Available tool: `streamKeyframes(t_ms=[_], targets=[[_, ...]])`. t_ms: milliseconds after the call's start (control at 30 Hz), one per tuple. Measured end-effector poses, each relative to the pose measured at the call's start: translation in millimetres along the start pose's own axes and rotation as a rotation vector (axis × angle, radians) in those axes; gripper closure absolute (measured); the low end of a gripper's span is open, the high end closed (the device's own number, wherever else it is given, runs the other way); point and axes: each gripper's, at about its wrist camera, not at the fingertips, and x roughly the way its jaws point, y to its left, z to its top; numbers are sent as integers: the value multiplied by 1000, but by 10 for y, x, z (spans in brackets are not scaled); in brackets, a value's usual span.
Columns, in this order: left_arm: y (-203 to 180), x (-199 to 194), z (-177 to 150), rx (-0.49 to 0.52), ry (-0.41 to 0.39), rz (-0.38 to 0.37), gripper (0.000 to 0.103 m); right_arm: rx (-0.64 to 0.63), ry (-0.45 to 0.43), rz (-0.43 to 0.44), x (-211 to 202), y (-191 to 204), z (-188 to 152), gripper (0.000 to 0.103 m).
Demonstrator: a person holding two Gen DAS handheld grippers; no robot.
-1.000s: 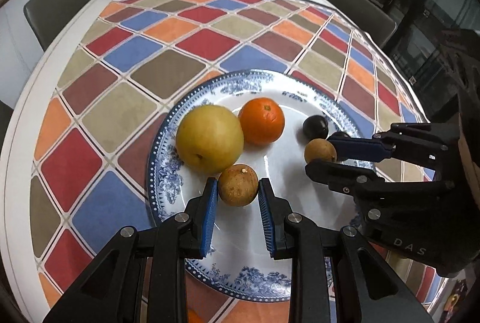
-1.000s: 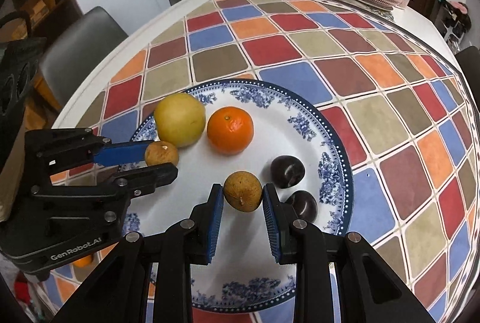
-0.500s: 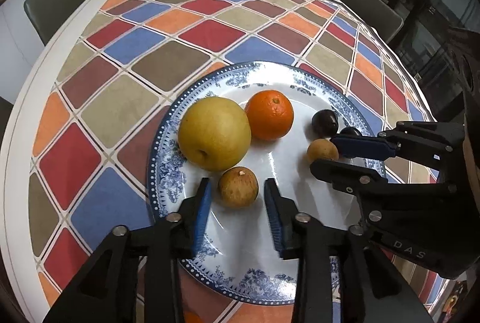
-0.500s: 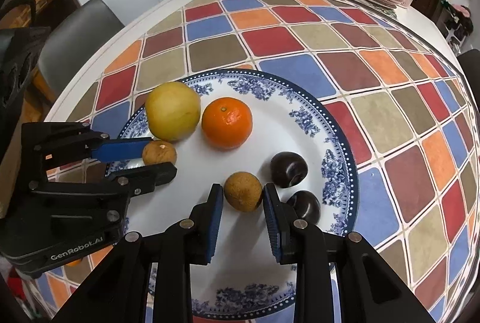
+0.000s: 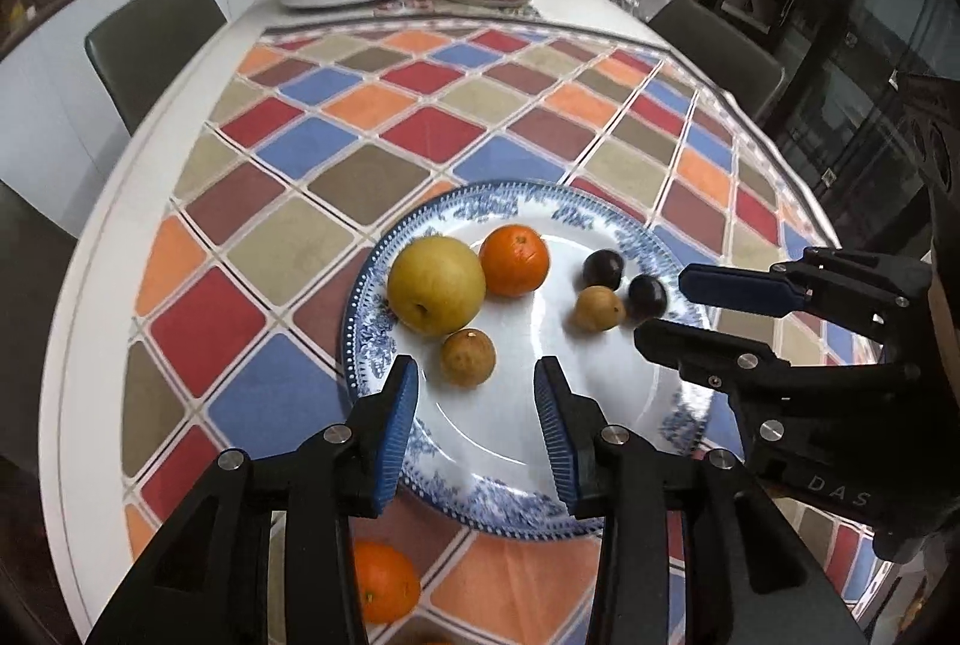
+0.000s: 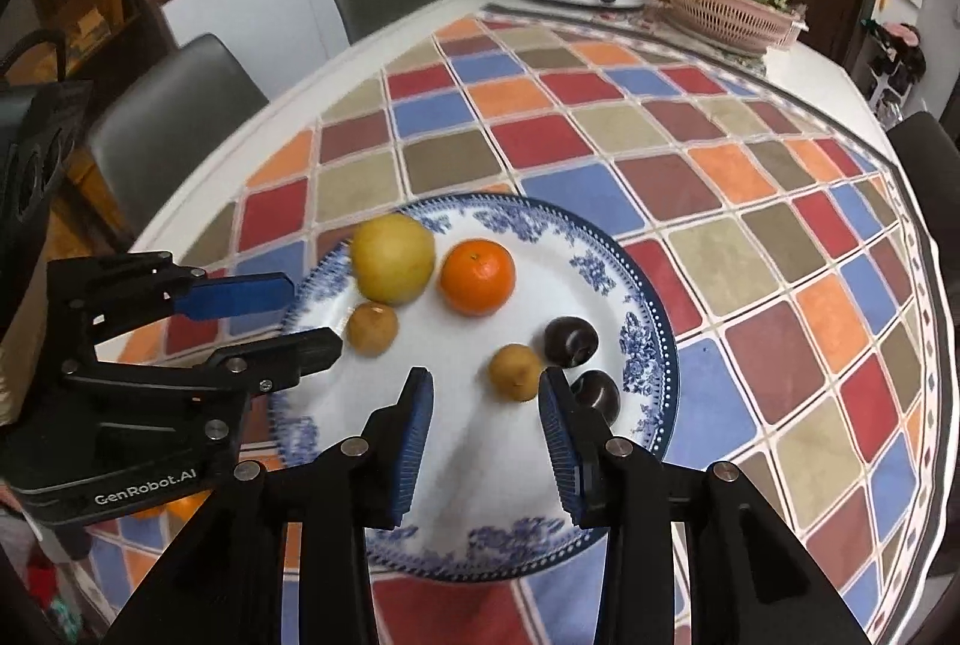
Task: Organize fruits
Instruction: 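Withdraw both open tools from the plate toward the loose mandarins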
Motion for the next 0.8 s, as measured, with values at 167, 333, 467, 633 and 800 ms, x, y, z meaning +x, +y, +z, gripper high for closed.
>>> streamKeyframes(t_ms=[167, 333, 467, 633, 800], targets=[[-58, -331, -74, 15, -61, 10, 62, -17, -64, 2, -318, 148, -41, 65], [-106, -731, -180, 26, -137, 19, 61, -39, -126, 19, -616, 313, -102, 65], [-120, -1015, -285, 27, -194, 39, 59, -48, -178, 35, -835, 442, -154, 65], [-112, -1269, -480, 34, -239, 57, 56, -76, -227, 47, -1050, 647, -253, 63], [-50, -1435, -765, 26, -250, 92, 55, -125, -277, 45, -1241, 883, -378, 55]])
